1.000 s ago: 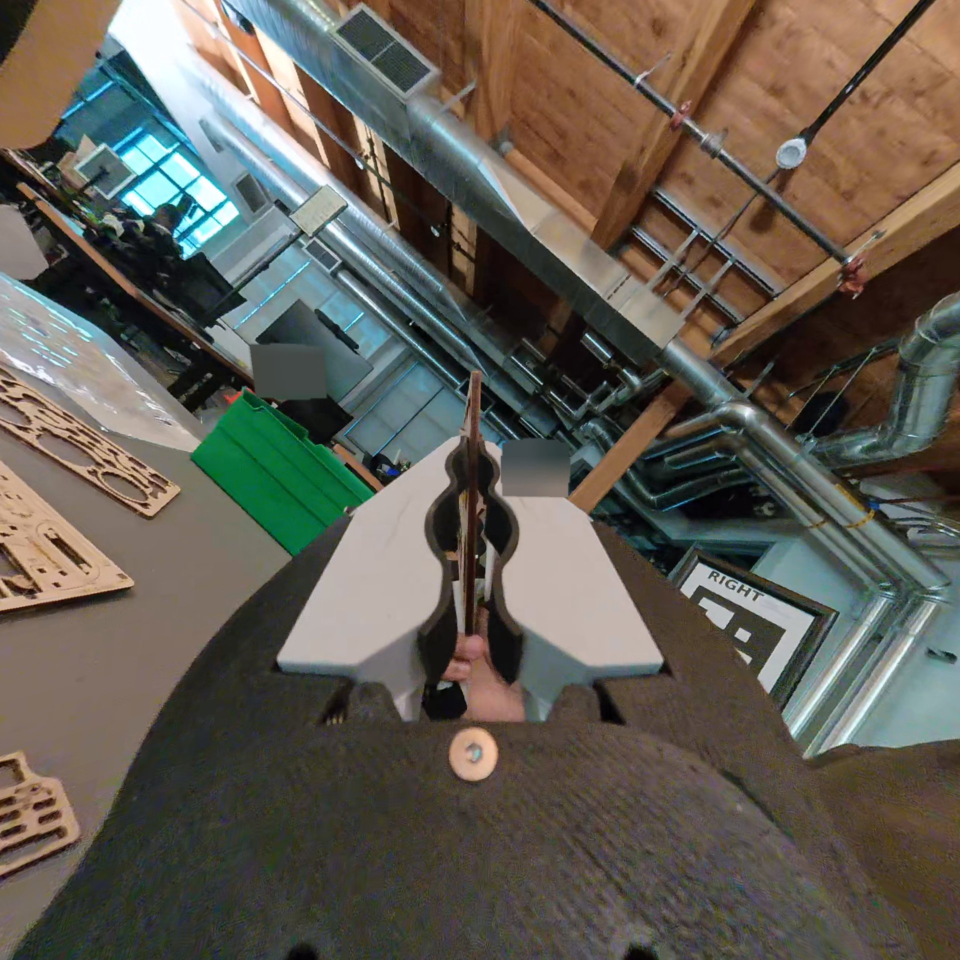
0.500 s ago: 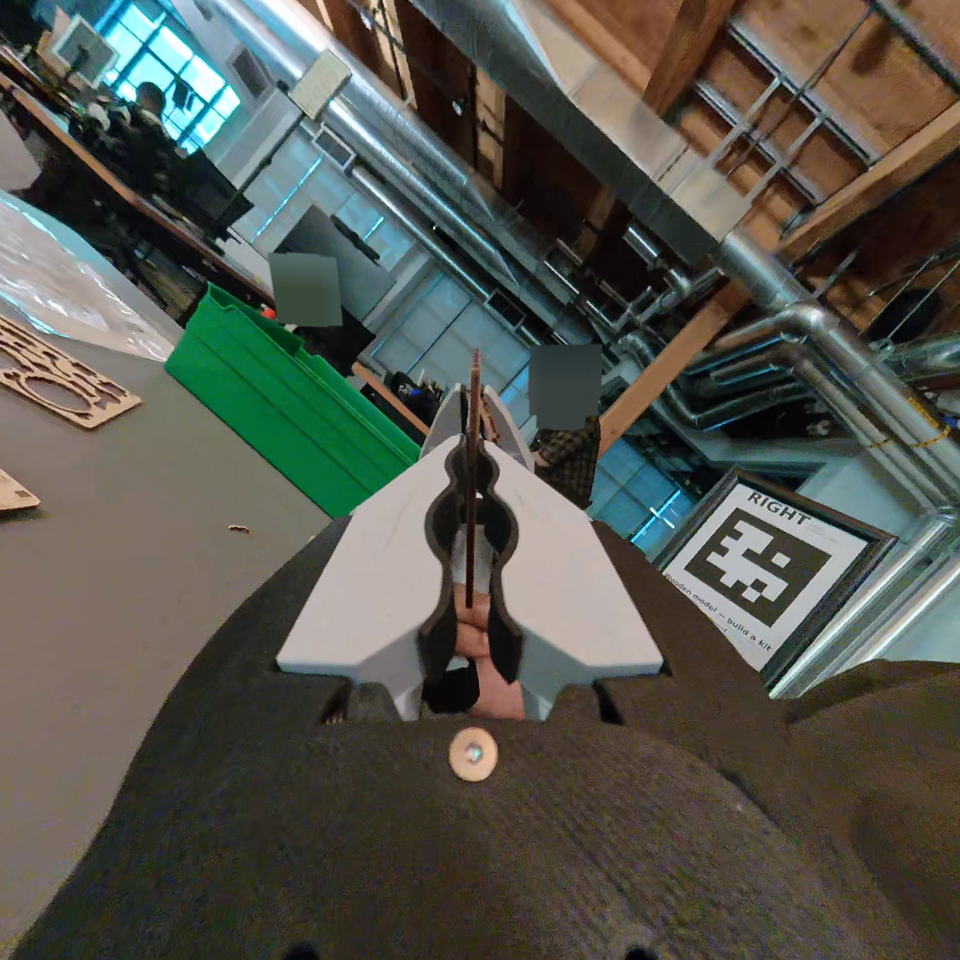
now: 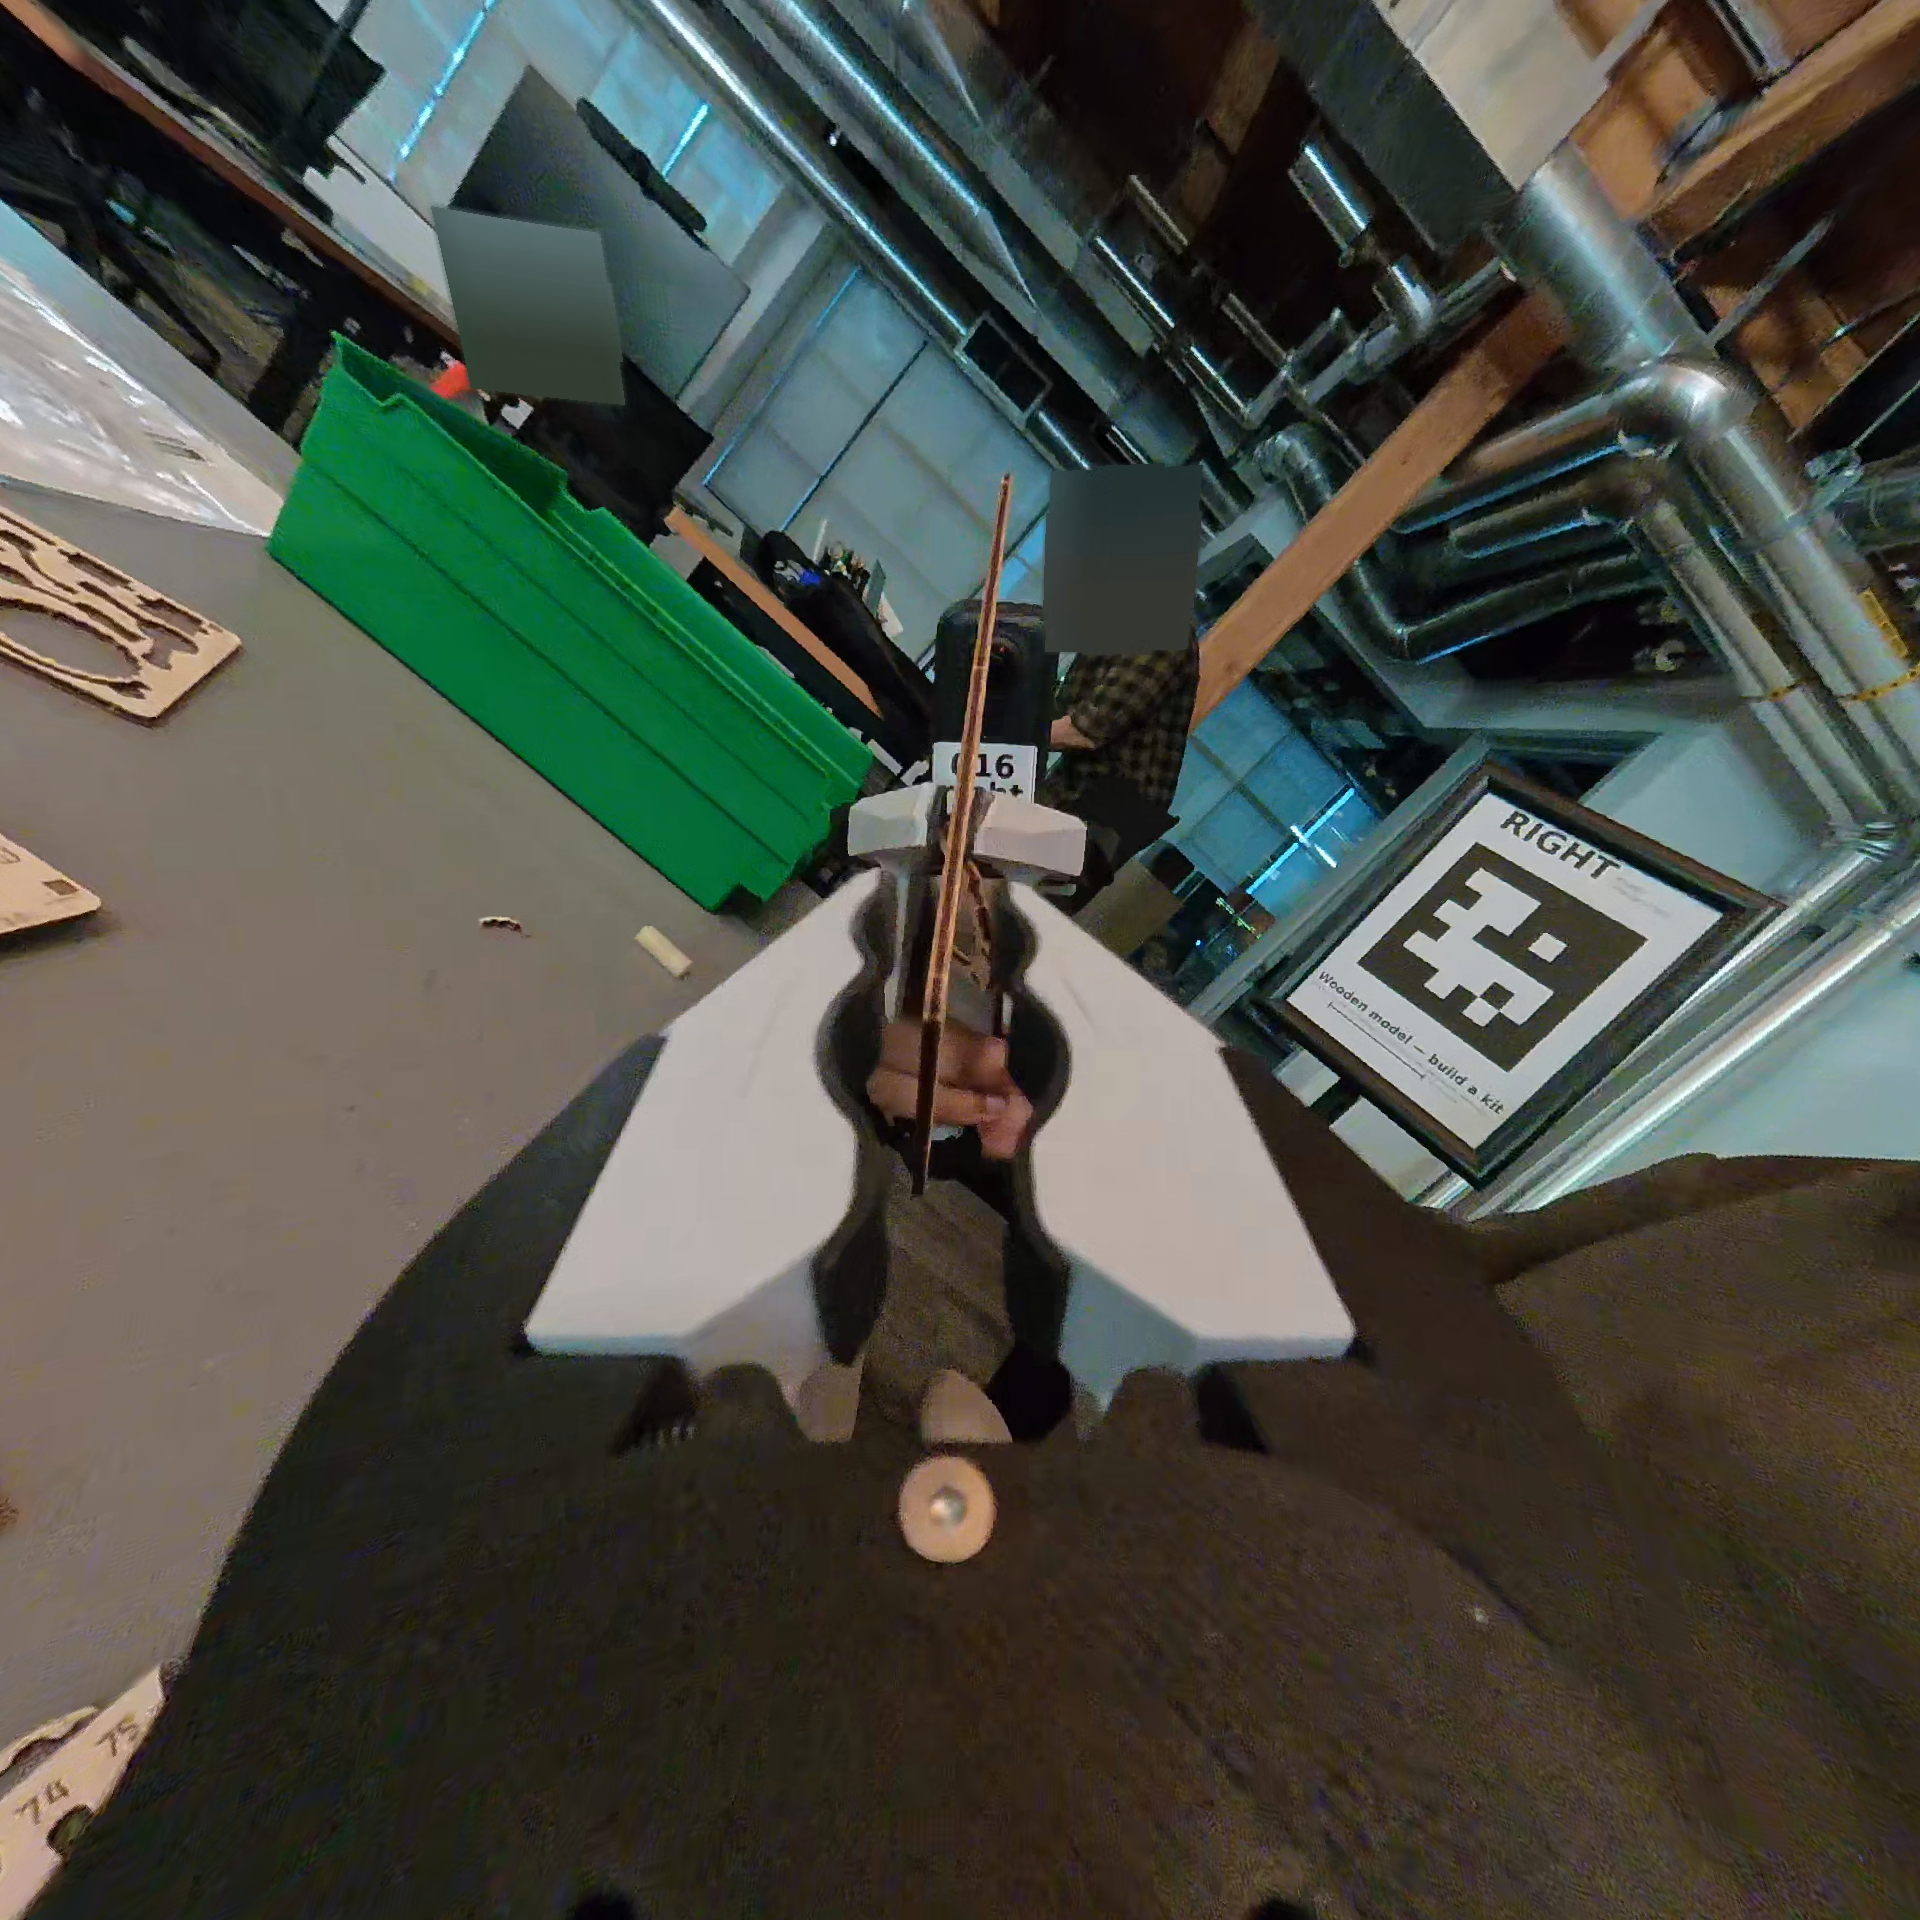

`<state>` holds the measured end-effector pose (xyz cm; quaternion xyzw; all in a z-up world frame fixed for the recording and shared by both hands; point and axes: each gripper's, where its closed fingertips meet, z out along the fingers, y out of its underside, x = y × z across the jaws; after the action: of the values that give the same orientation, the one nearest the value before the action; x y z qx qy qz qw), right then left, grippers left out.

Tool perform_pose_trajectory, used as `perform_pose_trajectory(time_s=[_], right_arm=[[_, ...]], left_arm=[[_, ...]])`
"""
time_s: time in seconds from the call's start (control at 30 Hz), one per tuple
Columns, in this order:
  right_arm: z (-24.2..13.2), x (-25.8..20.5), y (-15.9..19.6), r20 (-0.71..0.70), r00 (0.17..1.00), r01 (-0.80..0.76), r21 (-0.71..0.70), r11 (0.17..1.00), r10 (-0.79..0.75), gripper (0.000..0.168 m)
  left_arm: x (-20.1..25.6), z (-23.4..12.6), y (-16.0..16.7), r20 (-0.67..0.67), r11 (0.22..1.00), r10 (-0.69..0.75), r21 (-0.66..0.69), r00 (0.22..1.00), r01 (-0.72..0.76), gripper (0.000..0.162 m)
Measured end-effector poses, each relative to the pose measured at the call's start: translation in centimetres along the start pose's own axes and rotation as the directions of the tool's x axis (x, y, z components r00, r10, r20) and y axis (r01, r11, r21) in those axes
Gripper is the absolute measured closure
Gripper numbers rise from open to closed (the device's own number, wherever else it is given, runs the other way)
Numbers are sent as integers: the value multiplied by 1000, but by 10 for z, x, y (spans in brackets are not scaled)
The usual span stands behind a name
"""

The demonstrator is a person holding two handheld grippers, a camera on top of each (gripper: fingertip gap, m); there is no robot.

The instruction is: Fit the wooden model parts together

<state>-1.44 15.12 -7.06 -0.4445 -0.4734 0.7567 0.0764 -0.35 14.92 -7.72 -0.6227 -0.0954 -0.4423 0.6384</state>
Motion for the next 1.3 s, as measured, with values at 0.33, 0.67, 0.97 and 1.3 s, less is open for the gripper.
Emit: perform_pose_trajectory(time_s=[0.33, 0.67, 0.97, 1.3], right_arm=[[0, 2, 0, 58, 997, -60, 39, 997, 57, 158], [-2, 5, -1, 27, 999, -36, 45, 998, 35, 164], [0, 4, 2, 21, 999, -28, 12, 1000, 28, 168], [0, 10, 3, -99, 983, 148, -89, 985, -156, 164]], left_arm=[[-3, -1, -3, 13, 999, 30, 30, 999, -30, 162], [-4, -3, -6, 24, 998, 32, 53, 999, -33, 162], [-5, -2, -5, 46, 998, 43, 46, 998, -46, 162], [-9, -1, -4, 104, 997, 58, 35, 993, -62, 160]])
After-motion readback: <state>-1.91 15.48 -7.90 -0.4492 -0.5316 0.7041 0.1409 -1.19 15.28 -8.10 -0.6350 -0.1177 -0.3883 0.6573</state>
